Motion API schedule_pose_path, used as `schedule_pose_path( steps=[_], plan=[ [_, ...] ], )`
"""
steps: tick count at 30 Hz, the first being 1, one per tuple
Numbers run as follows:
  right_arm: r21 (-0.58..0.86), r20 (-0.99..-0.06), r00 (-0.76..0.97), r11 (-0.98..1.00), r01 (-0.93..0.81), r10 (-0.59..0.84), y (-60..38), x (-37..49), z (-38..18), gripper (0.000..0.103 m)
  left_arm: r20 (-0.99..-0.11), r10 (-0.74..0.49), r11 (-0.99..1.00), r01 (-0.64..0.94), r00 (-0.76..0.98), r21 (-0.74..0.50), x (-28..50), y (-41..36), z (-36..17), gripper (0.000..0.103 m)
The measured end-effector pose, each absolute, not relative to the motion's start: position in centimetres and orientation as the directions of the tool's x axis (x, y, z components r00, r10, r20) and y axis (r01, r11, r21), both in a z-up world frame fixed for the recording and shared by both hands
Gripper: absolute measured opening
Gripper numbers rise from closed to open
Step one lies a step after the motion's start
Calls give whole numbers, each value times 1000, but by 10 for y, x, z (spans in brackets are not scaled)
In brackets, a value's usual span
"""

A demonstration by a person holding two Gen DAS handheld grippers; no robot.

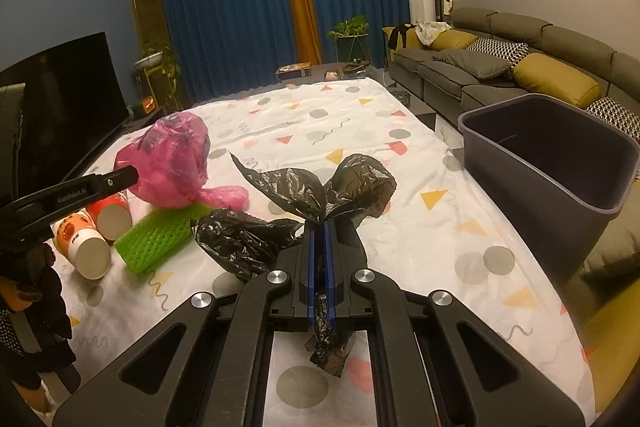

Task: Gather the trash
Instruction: 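Grasp the black plastic bag with the right tool while the left tool grasps the pink bag, then carry the black bag and pink bag over the grey bin and release both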

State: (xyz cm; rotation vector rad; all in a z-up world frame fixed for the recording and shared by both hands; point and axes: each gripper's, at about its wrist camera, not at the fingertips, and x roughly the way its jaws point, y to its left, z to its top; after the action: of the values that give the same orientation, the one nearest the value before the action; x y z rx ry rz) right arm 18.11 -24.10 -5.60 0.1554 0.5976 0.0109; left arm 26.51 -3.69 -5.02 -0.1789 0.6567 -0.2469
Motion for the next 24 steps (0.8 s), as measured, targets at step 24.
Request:
schedule_pose_path(
  steps=[24],
  plan=[
    [143,-441,897,988,58,11,-271,145,-19,5,-386,-354,922,248,852,-297,208,-29,34,1]
  ],
)
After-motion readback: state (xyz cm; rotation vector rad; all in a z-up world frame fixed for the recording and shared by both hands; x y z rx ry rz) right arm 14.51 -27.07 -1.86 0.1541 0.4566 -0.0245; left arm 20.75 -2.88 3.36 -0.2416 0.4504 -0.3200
